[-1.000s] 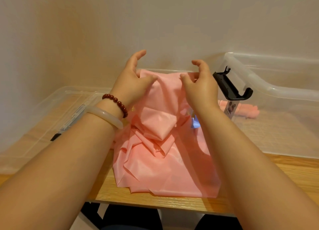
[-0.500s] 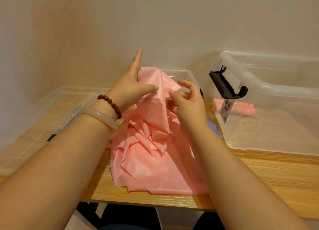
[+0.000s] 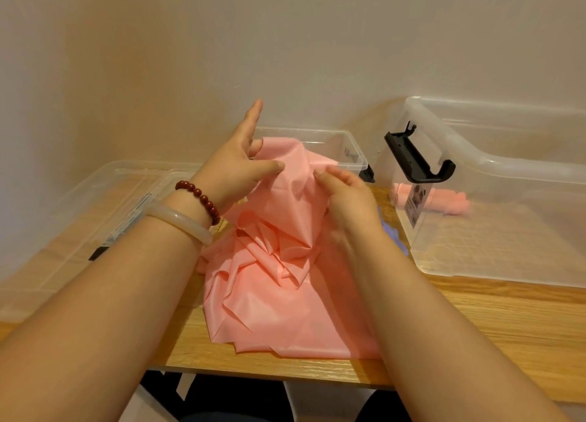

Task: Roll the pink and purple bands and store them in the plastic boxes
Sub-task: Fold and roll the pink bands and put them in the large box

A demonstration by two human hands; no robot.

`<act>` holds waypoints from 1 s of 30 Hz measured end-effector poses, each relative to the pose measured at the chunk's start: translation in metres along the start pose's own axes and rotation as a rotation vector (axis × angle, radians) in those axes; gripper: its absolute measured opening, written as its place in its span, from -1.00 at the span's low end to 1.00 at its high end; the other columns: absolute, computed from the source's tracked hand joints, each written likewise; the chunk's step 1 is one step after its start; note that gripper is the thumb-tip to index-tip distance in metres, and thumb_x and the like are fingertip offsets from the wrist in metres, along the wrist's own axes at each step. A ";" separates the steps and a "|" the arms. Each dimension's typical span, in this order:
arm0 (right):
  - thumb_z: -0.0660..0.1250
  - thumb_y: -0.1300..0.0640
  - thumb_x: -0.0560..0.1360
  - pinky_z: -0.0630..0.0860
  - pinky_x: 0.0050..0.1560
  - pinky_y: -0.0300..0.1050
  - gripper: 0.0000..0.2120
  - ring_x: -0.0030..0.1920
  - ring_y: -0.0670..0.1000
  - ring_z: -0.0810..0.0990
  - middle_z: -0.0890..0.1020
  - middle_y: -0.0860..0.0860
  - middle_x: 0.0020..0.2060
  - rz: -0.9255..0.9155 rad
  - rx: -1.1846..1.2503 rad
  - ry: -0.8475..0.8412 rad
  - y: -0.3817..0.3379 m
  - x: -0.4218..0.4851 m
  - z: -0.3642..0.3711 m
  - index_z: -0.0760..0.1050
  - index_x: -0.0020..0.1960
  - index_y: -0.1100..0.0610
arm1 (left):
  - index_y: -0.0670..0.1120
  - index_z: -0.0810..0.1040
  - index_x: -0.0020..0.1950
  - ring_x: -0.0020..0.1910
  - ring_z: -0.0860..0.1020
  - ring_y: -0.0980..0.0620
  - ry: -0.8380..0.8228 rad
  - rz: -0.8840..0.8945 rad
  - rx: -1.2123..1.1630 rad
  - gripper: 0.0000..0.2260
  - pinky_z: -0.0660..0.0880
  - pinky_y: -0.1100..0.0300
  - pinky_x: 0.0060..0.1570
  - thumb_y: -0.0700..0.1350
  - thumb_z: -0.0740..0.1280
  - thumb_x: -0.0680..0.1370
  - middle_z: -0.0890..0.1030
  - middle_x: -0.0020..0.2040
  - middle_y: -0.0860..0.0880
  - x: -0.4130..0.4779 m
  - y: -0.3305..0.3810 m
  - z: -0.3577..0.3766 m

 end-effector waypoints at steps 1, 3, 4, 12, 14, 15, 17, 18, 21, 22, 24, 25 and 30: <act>0.41 0.21 0.50 0.57 -0.03 0.02 -0.83 -0.11 0.10 0.63 0.64 0.04 -0.15 -0.122 -0.071 0.032 -0.013 0.001 -0.004 0.50 -0.01 -0.03 | 0.27 -0.04 0.54 -0.01 0.65 0.01 0.017 -0.021 -0.010 -0.12 0.61 -0.03 0.02 -0.19 0.44 0.46 0.54 0.29 -0.17 0.000 -0.003 -0.003; 0.38 0.20 0.52 0.49 -0.14 -0.03 -0.82 -0.24 -0.01 0.54 0.55 -0.09 -0.26 -0.379 -0.195 0.053 -0.044 -0.001 -0.007 0.49 -0.05 -0.08 | 0.29 -0.03 0.53 0.05 0.65 0.02 0.031 -0.087 -0.003 -0.04 0.60 -0.01 0.04 -0.05 0.55 0.37 0.56 0.28 -0.13 -0.001 -0.011 -0.007; 0.37 0.20 0.52 0.50 -0.14 -0.06 -0.82 -0.24 -0.04 0.54 0.54 -0.12 -0.25 -0.455 -0.233 0.061 -0.057 -0.001 -0.006 0.50 -0.06 -0.09 | 0.27 -0.03 0.54 0.03 0.65 0.03 0.032 -0.117 -0.019 -0.04 0.60 0.05 0.01 -0.08 0.55 0.38 0.59 0.22 -0.13 -0.002 -0.013 -0.008; 0.30 0.35 0.51 0.54 0.08 -0.26 -0.51 0.23 -0.11 0.52 0.53 -0.14 0.22 -0.439 -0.421 -0.138 -0.084 0.014 0.022 0.46 0.36 -0.02 | 0.13 -0.17 0.57 -0.10 0.68 0.06 0.019 -0.133 0.006 -0.02 0.61 0.20 -0.11 -0.29 0.46 0.46 0.71 -0.15 -0.01 -0.007 -0.010 -0.003; 0.27 0.37 0.51 0.51 0.10 -0.31 -0.53 0.21 -0.13 0.52 0.54 -0.14 0.18 -0.503 -0.533 -0.116 -0.088 0.015 0.025 0.48 0.34 0.00 | 0.10 -0.11 0.58 -0.13 0.67 0.05 0.099 -0.092 -0.022 -0.13 0.60 0.21 -0.10 -0.33 0.38 0.50 0.68 -0.19 -0.02 -0.001 -0.004 -0.007; 0.26 0.37 0.52 0.49 0.08 -0.36 -0.57 0.17 -0.13 0.53 0.55 -0.13 0.12 -0.541 -0.582 -0.075 -0.092 0.015 0.025 0.50 0.30 0.02 | 0.06 -0.07 0.59 -0.14 0.67 0.05 0.158 -0.075 -0.057 -0.19 0.60 0.20 -0.09 -0.35 0.34 0.52 0.66 -0.20 -0.02 0.003 -0.002 -0.012; 0.21 0.37 0.53 0.45 -0.09 -0.48 -0.62 0.08 -0.12 0.53 0.54 -0.12 0.07 -0.573 -0.666 0.023 -0.098 0.019 0.021 0.51 0.26 0.05 | 0.02 0.02 0.58 -0.15 0.66 0.08 0.255 -0.045 -0.048 -0.29 0.60 0.22 -0.08 -0.34 0.29 0.55 0.62 -0.19 -0.01 0.010 0.001 -0.021; 0.20 0.36 0.53 0.44 -0.12 -0.45 -0.62 0.07 -0.10 0.53 0.54 -0.10 0.08 -0.572 -0.697 0.039 -0.099 0.022 0.021 0.49 0.26 0.04 | 0.03 0.07 0.57 -0.14 0.65 0.10 0.274 -0.023 0.016 -0.33 0.59 0.23 -0.07 -0.31 0.29 0.55 0.61 -0.18 0.02 0.012 0.004 -0.022; 0.22 0.30 0.57 0.38 -0.02 -0.31 -0.64 0.08 -0.06 0.52 0.52 -0.05 0.13 -0.552 -0.860 -0.043 -0.096 0.032 0.029 0.45 0.32 0.03 | 0.04 0.35 0.45 -0.06 0.58 0.11 0.201 0.083 0.338 -0.51 0.52 0.21 0.03 -0.15 0.36 0.54 0.59 -0.09 0.10 0.013 0.013 -0.010; 0.25 0.28 0.57 0.34 -0.01 -0.31 -0.65 0.10 -0.03 0.51 0.52 -0.01 0.16 -0.559 -0.964 -0.064 -0.093 0.033 0.032 0.45 0.33 0.04 | 0.02 0.43 0.40 -0.01 0.55 0.11 0.162 0.115 0.470 -0.57 0.48 0.21 0.07 -0.09 0.38 0.54 0.59 -0.03 0.11 0.012 0.013 -0.003; 0.29 0.21 0.57 0.34 0.02 -0.22 -0.69 0.18 0.09 0.50 0.48 0.07 0.23 -0.592 -1.172 -0.040 -0.090 0.035 0.033 0.50 0.30 0.07 | 0.00 0.55 0.29 0.14 0.48 0.01 0.142 0.194 0.750 -0.67 0.42 0.12 0.18 -0.01 0.39 0.53 0.60 0.07 0.06 0.012 0.012 0.007; 0.31 0.16 0.56 0.38 0.08 -0.15 -0.73 0.20 0.14 0.48 0.46 0.10 0.23 -0.605 -1.234 -0.005 -0.090 0.035 0.031 0.54 0.26 0.08 | 0.00 0.59 0.23 0.22 0.43 -0.06 0.157 0.221 0.857 -0.71 0.39 0.06 0.23 0.02 0.37 0.53 0.61 0.11 0.04 0.013 0.012 0.009; 0.36 -0.07 0.53 0.39 0.27 0.04 -0.76 0.25 0.15 0.39 0.41 0.06 0.20 -0.616 -1.252 0.093 -0.084 0.022 0.017 0.67 0.06 0.06 | 0.08 0.64 0.15 0.25 0.38 -0.08 0.214 0.223 0.969 -0.80 0.26 0.03 0.19 0.03 0.32 0.57 0.60 0.10 0.04 0.015 0.010 0.008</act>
Point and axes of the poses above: each hand's wrist, its own x-axis towards the middle knuckle, its own z-axis out of the palm, y = z × x, the point moved 8 cm from there along x, towards the middle knuckle
